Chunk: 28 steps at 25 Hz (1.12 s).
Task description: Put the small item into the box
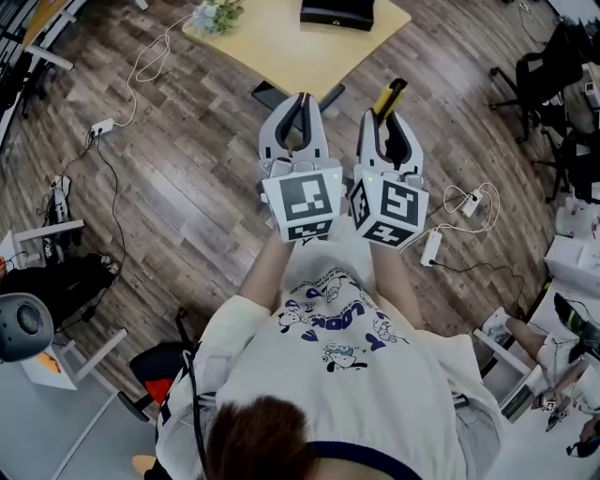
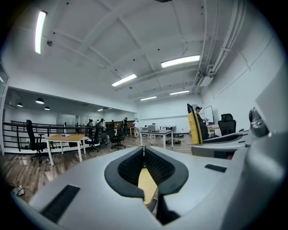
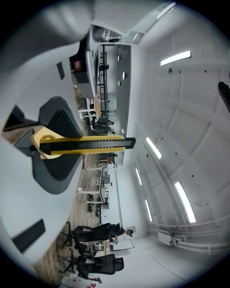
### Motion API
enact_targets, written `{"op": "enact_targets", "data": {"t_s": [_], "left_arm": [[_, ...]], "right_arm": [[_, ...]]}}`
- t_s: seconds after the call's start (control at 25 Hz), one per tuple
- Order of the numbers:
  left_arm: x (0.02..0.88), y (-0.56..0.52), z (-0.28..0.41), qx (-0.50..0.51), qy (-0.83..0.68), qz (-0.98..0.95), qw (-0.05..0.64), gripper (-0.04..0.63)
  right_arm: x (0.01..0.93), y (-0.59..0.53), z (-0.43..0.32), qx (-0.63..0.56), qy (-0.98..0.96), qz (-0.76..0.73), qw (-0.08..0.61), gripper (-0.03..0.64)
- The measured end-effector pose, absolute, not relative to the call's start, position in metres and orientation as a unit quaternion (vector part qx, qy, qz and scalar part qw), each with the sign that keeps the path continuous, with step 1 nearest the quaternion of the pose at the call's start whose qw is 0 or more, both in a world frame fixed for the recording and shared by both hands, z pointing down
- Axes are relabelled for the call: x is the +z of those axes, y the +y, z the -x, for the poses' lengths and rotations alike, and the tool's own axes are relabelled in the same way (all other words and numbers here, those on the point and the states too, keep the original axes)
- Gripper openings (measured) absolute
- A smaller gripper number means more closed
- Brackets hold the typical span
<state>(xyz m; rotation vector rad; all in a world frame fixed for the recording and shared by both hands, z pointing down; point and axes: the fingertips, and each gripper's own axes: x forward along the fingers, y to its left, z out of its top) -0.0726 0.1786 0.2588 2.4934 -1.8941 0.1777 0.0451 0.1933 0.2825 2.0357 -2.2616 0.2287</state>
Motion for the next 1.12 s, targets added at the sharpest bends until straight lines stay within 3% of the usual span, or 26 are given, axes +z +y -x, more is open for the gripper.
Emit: {"op": "enact_targets", "data": {"t_s": [0.4,1.12], "left_arm": [[0.268,0.13,0.075,0.064,-0.618,-0.784,0.014,0.023],[0.263,-0.016,0.019,0.069,-0.657,-0.75,0.017,0.023]], "right_arm": [[0.293,0.145,-0.052,0.085,-0.744,-0.661,0.052,0.13],[0.286,-0.015,-0.108,0.091,-0.78,-0.618,0.049,0.13]]}}
